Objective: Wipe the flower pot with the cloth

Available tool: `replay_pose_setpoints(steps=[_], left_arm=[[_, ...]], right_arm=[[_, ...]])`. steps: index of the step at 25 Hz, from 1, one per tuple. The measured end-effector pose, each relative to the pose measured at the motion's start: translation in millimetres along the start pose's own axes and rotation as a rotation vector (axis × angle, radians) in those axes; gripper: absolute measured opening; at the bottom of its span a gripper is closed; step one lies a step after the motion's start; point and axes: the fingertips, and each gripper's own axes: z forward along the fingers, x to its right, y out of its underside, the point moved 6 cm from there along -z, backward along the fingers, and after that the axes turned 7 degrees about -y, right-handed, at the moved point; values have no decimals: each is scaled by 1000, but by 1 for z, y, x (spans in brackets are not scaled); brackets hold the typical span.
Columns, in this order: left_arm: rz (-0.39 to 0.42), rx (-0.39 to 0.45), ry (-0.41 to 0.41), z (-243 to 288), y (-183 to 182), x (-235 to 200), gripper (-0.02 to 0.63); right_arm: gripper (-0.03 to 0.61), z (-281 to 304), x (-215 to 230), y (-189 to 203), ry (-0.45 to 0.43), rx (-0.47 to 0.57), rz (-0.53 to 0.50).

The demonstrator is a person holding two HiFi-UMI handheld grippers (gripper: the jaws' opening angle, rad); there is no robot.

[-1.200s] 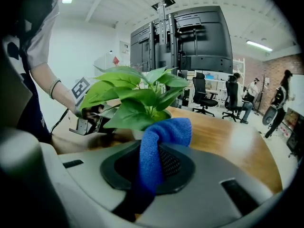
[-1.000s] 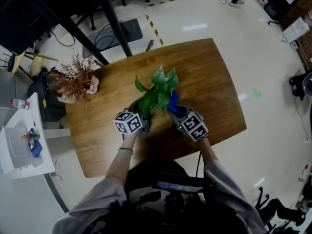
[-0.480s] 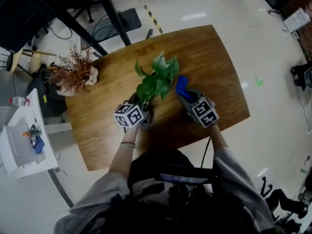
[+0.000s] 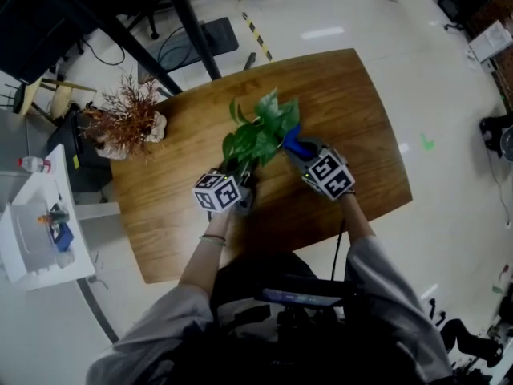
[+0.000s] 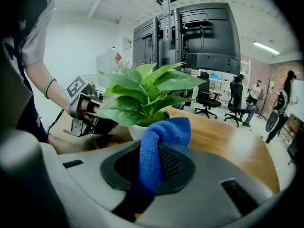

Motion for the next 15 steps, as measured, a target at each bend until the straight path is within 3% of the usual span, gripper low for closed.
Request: replay_pose_setpoints(steps=[9, 15], left_arm=[[-49, 88, -36, 0, -25, -26, 6], [21, 58, -19, -14, -28, -15, 6]], right_arm=[[58, 30, -47, 9, -27, 26, 140], [58, 11, -54, 19, 78, 154, 422]])
